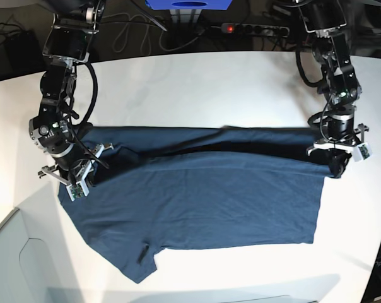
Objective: Fold the T-shirt properly
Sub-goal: 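Lower the folded edge onto the shirt and open both grippers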
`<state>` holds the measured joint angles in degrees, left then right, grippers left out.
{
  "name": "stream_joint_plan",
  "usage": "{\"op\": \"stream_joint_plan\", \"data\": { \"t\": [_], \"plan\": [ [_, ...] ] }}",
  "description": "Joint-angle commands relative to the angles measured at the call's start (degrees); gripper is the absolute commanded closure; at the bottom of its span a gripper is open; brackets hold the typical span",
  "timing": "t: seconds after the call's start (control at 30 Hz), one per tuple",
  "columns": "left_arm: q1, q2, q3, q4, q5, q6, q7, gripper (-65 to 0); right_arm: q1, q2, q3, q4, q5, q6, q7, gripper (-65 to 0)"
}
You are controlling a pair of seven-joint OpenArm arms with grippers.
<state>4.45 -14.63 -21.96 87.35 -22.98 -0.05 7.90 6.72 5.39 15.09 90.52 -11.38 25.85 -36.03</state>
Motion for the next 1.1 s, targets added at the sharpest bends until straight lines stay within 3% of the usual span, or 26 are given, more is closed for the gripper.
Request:
{"op": "stream_joint_plan", "data": {
  "t": [0.0, 0.53, 0.63, 0.73, 0.83, 0.9, 1.07],
  "plan": [
    [-0.98, -2.03, 0.11, 0.96, -0.09, 0.01, -1.62, 0.0, 0.8, 0.37, 0.16, 0.95, 0.7, 0.22, 1.26, -0.1],
    [-3.0, -2.38, 0.11, -3.35, -0.09, 0.1, -1.62, -0.8, 0.71, 0.28, -0.1, 0.95, 0.78, 0.22, 0.73, -1.1],
    [-3.0, -2.38, 0.11, -3.53, -0.18, 0.1, -1.62, -15.1, 0.8, 0.28, -0.1, 0.95, 0.78, 0.22, 0.65, -11.3],
    [-3.35, -2.82, 0.11, -3.26, -0.18, 0.1, -1.62, -27.8, 0.71, 0.19, -0.02, 1.13, 0.78, 0.22, 1.0, -28.5],
    [-3.26, -2.82, -0.15, -2.91, -0.18, 0.1, -1.62, -31.9, 0.62, 0.19, 0.25, 1.48, 0.78, 0.22, 1.17, -40.3],
    [-2.91, -2.82, -0.42, -2.82, -0.36, 0.1, -1.62, -32.0, 0.62, 0.28, 0.25, 1.92, 0.78, 0.22, 1.17, -43.0],
    [0.34, -2.03, -4.46, -3.7, -0.62, 0.1, -1.62, -32.0, -3.69, 0.19, 1.13, 7.46, 0.96, 0.22, 1.09, -42.9]
  ]
}}
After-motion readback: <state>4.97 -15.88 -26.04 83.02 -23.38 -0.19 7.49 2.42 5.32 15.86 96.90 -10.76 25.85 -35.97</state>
